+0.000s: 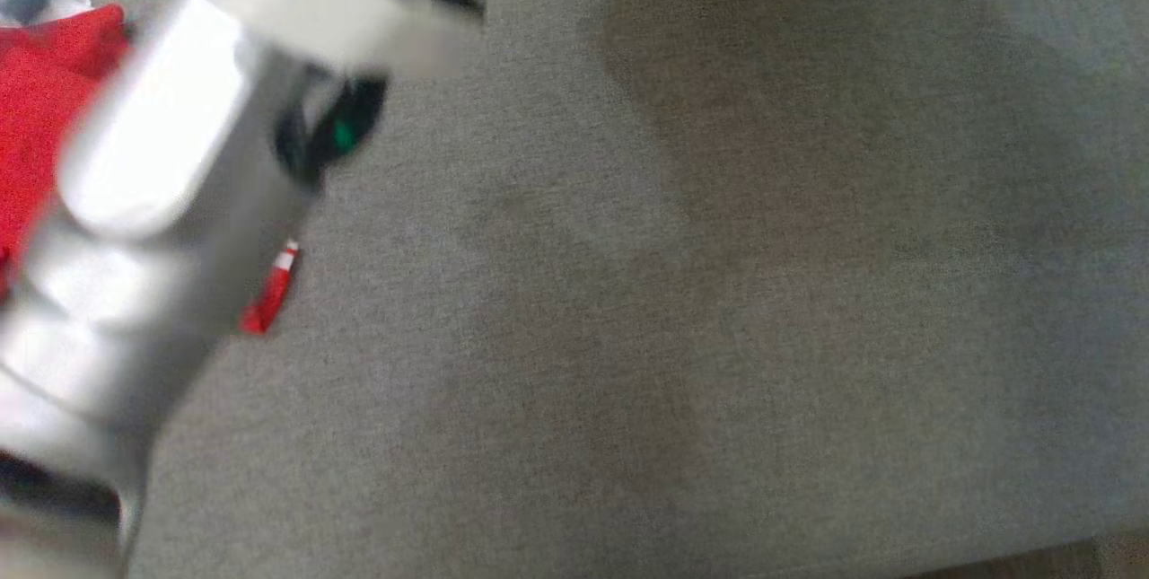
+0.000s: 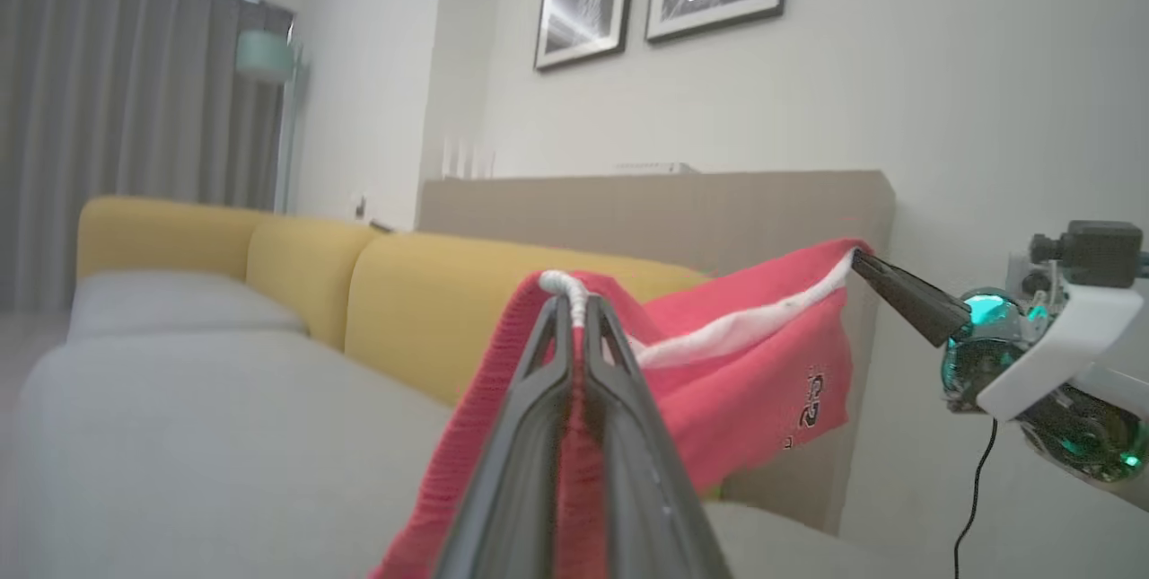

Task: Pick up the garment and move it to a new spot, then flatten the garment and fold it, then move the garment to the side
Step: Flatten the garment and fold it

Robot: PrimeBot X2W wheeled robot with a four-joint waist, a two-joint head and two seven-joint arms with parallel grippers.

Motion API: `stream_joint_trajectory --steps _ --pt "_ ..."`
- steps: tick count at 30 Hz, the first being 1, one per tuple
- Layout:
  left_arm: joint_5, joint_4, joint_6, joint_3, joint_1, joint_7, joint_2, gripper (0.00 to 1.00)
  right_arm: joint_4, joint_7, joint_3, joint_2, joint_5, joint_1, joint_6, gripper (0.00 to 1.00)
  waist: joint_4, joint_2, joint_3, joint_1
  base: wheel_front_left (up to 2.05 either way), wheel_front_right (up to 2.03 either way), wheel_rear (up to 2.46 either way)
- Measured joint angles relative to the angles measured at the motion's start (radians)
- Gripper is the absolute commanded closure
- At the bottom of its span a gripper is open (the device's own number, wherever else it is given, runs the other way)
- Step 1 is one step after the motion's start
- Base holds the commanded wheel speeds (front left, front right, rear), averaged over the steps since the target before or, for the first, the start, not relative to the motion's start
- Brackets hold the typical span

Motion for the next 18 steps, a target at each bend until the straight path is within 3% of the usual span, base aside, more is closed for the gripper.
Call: stream_joint_trajectory --steps 8,15,18 --pt "0.035 -0.063 0.0 0.004 0.503 0.001 0.001 1.0 -0.025 0.0 -0.073 0.096 0.069 0.507 0.0 1.0 -0.008 0.0 -0.028 -0.0003 0.0 0.0 0.0" --pt "0.165 -0.138 0.0 0.008 0.86 0.001 -0.004 1.0 -0.2 0.008 -0.068 0.103 0.15 0.892 0.0 1.0 -0.019 0.0 -0.093 -0.0004 0.0 0.0 0.0" --pt "0.21 -0.193 0.0 0.011 0.968 0.001 0.002 1.0 -0.335 0.046 -0.111 0.073 0.196 1.048 0.0 1.0 -0.025 0.0 -0.121 -0.0005 0.0 0.0 0.0"
